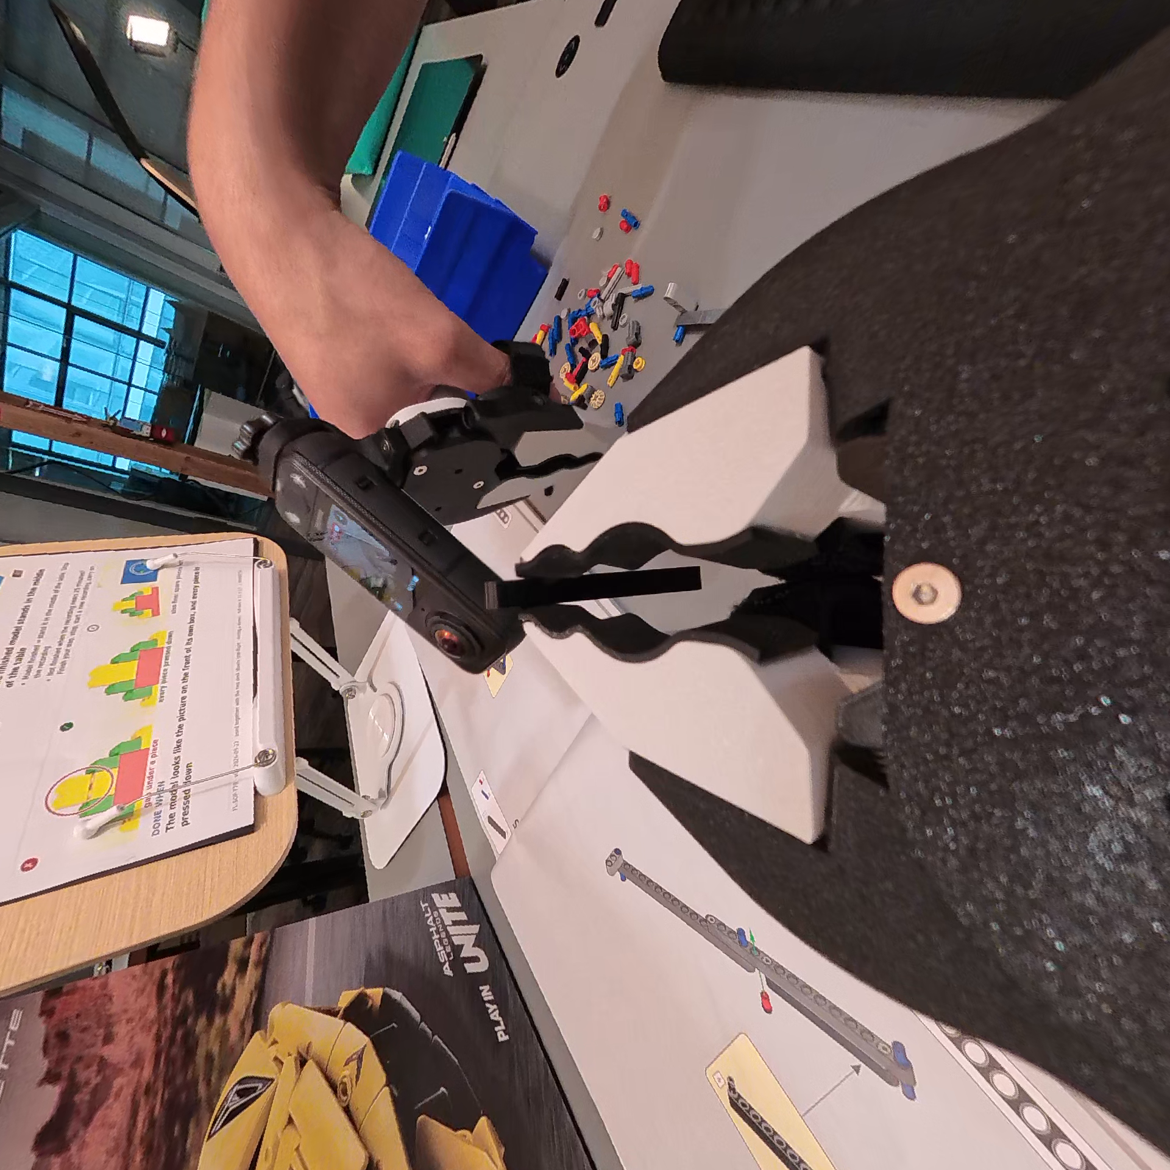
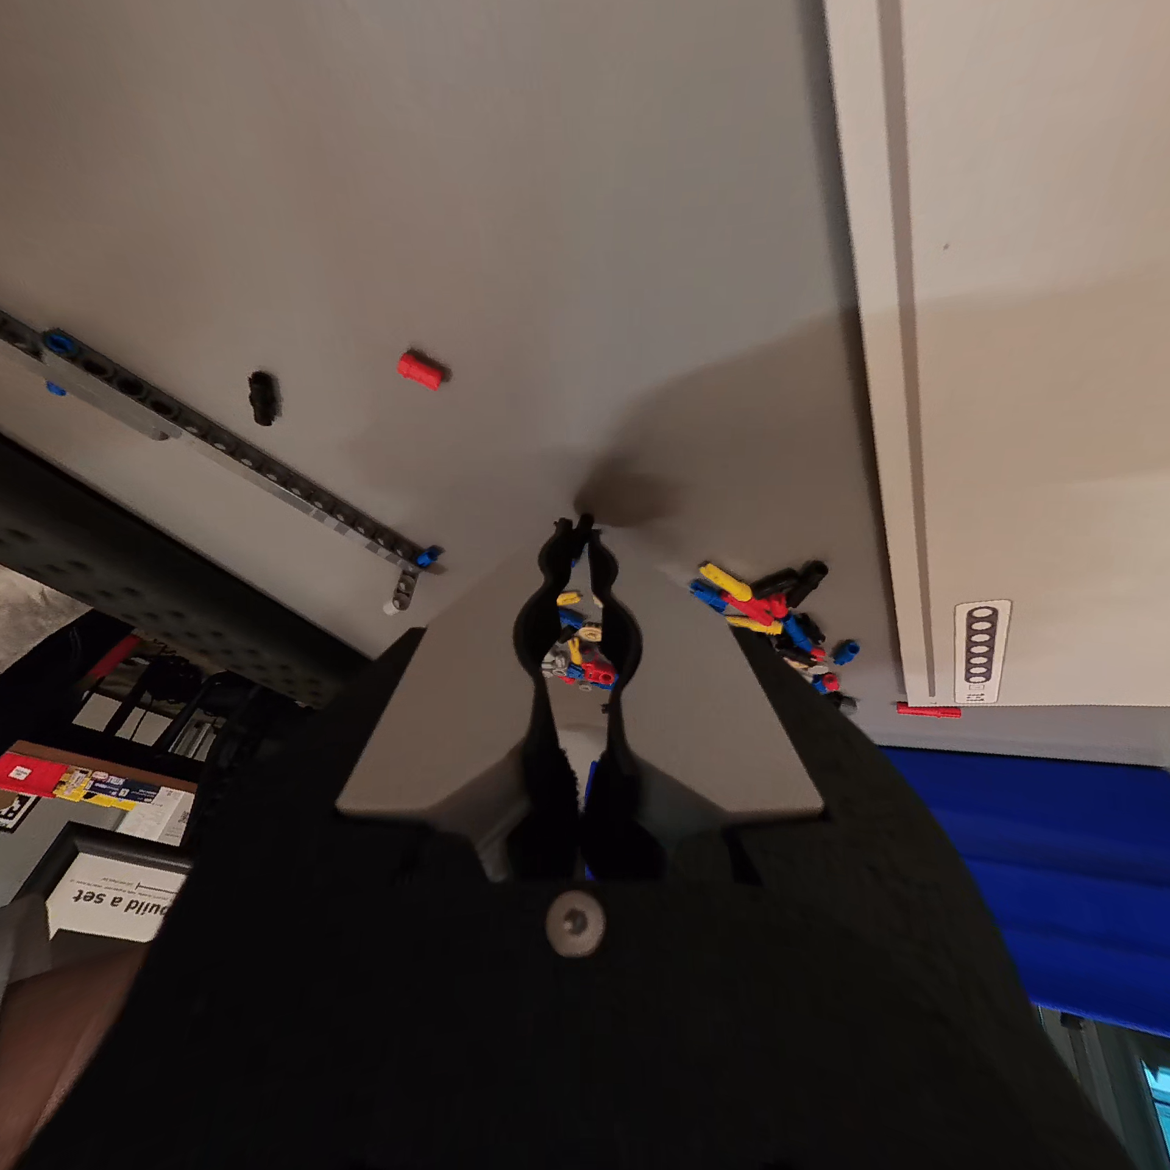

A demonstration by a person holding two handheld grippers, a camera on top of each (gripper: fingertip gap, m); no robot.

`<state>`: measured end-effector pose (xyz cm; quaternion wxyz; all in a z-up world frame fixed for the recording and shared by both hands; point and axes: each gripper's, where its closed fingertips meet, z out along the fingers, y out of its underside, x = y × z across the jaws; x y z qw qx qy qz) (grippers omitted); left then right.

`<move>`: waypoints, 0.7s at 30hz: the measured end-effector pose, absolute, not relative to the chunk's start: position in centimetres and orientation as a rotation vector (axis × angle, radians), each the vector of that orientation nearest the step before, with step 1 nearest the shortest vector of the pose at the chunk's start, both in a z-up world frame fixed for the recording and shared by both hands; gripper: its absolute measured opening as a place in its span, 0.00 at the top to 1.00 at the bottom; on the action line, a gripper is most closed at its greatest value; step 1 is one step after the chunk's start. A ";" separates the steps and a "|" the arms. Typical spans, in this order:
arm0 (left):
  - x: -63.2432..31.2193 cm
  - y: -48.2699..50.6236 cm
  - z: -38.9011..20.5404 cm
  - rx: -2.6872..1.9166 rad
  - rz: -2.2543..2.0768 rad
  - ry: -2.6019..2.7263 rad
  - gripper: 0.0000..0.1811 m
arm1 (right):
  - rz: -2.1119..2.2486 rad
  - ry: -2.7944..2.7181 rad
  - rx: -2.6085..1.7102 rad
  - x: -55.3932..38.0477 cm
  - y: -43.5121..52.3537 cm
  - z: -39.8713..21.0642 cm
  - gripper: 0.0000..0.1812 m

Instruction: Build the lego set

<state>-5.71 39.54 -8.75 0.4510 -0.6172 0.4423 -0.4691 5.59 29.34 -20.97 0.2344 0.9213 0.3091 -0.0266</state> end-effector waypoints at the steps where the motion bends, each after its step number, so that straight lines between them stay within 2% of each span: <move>1: -5.7 39.6 -8.7 -1.524 -1.160 1.091 0.97 | -0.078 0.850 2.533 5.5 29.5 -21.0 0.98; 21: -5.7 39.3 -8.4 -1.496 -1.157 1.092 0.97 | -0.148 0.858 2.525 6.2 30.1 -21.0 0.98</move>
